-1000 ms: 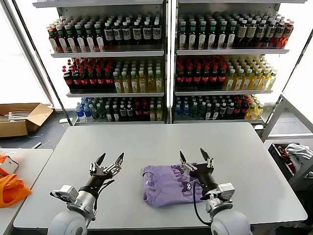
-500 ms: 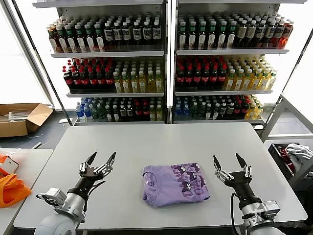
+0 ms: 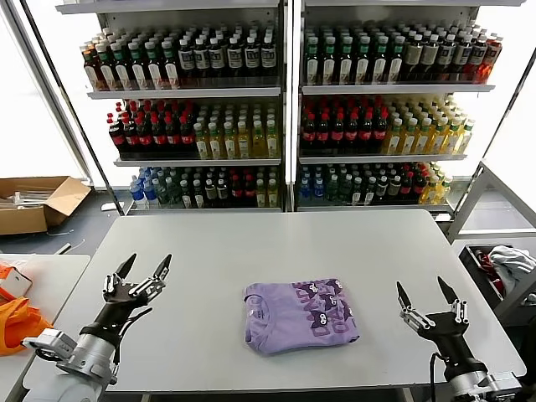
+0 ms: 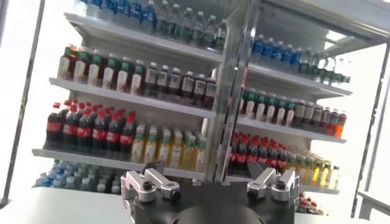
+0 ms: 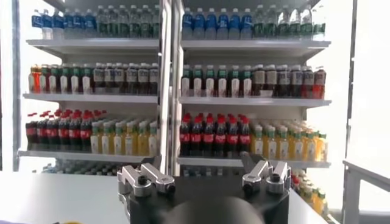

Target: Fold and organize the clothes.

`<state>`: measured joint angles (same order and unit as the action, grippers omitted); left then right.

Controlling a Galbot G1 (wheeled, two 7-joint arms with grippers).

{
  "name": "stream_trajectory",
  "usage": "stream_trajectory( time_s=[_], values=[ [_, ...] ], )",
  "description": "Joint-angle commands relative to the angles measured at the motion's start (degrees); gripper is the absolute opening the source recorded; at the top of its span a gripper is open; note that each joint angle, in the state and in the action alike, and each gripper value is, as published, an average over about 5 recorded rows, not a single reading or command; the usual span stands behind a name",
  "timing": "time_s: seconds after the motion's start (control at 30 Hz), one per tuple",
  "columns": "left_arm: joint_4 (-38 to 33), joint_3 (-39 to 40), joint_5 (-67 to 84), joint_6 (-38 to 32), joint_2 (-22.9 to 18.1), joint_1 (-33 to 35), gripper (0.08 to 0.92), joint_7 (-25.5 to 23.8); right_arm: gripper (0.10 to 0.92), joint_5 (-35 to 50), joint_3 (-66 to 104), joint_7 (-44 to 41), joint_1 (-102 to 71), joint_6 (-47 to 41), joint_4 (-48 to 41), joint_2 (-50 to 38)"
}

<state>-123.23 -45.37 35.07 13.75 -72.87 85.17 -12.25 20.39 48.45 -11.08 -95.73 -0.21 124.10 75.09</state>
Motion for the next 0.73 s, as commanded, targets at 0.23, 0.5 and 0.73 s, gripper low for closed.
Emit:
stream_trajectory(
  time_s=[0.23,0.5,0.73],
  values=[
    [0.1,-11.4,3.9,1.1,-0.4,4.8,0.823,-5.2,0.823,1.4,8.5,-3.8,-2.9,3.7,-2.4,2.1],
    [-0.6,-14.4,3.6,2.6,-0.5,4.9,0.823,-6.7,0.823,1.4,10.4,-4.3,-3.2,3.3,-2.6,2.9],
    [-1.1,-17.5,1.6,4.6,-0.8,5.2,0.823,-9.7,0.823,1.7,11.0,-4.8,-3.5,3.3,-2.9,3.0]
  ],
)
